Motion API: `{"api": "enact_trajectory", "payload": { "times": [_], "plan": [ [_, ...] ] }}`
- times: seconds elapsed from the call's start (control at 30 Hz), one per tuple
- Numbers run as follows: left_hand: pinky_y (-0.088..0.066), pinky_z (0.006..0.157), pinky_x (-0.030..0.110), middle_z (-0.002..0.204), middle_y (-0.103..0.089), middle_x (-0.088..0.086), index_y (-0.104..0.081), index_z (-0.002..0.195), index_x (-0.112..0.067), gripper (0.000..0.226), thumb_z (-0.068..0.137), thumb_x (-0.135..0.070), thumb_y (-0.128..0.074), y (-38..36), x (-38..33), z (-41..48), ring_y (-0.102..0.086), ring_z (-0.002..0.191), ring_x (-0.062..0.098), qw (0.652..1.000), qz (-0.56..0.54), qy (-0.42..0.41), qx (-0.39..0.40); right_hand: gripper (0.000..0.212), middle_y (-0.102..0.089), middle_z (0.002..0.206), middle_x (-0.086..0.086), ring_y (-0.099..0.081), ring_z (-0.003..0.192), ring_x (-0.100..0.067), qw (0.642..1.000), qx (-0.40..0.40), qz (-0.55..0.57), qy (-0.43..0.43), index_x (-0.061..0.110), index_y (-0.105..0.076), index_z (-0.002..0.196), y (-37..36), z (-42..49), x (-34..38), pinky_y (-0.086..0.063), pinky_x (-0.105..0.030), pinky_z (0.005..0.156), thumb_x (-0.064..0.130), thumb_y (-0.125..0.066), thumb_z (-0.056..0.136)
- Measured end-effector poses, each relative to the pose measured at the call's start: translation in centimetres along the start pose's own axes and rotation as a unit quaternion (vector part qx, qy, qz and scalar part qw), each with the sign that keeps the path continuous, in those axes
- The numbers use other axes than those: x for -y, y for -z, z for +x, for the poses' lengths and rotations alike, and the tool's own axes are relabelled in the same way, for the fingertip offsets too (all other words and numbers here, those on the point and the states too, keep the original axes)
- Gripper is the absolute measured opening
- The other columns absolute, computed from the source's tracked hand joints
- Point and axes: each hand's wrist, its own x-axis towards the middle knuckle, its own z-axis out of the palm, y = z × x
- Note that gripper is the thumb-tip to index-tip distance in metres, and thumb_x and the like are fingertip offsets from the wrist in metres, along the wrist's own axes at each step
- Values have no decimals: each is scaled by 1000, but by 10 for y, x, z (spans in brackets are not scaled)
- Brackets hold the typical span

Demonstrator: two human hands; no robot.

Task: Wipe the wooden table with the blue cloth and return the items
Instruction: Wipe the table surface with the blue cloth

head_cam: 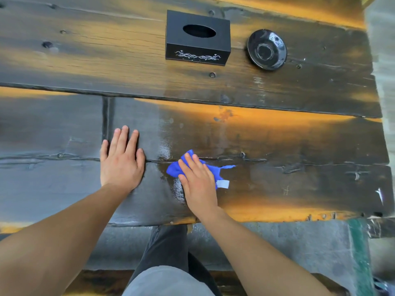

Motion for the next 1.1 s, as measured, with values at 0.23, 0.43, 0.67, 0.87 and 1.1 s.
{"api": "enact_trajectory", "payload": {
  "times": [0.23, 0.43, 0.67, 0.87, 1.1],
  "plan": [
    [-5, 128, 46, 171, -21, 0, -28, 159, -29, 56, 104, -42, -28, 0, 1, -1, -10, 159, 18, 1000, -5, 3, -3, 36, -69, 124, 9, -61, 115, -3, 904, 39, 394, -162, 19, -64, 133, 42, -7, -2, -45, -26, 102, 31, -43, 107],
    [-8, 126, 47, 168, -28, 6, -36, 156, -25, 58, 101, -40, -30, -2, 0, -1, -18, 158, 23, 1000, -8, 7, -28, 32, -75, 95, -1, -66, 86, -16, 784, -196, 489, -329, 22, -72, 107, 112, -27, -78, -53, -42, 84, 34, -43, 105],
    [-6, 126, 44, 168, -29, 6, -38, 155, -25, 57, 100, -39, -31, -2, -5, -1, -18, 157, 23, 999, -12, 8, -38, 47, -43, 158, -4, -37, 145, -18, 897, -231, 117, -358, 20, -45, 150, 176, 1, -217, -30, -38, 117, 34, -31, 107],
    [-8, 126, 45, 168, -30, 7, -39, 155, -23, 57, 100, -39, -31, -1, -5, -1, -19, 157, 24, 999, -6, 6, -41, 61, -9, 170, 1, -9, 155, -28, 907, -51, -87, -409, 37, -15, 158, 141, 17, -255, -22, -55, 116, 55, -27, 101],
    [-8, 126, 45, 168, -29, 6, -38, 156, -24, 58, 100, -40, -31, 1, -7, -2, -19, 158, 24, 1000, 0, 12, -25, 62, -5, 170, 3, -6, 156, -25, 903, -36, -79, -421, 40, -10, 158, 143, 17, -252, -17, -54, 118, 55, -26, 100]
  ]
}}
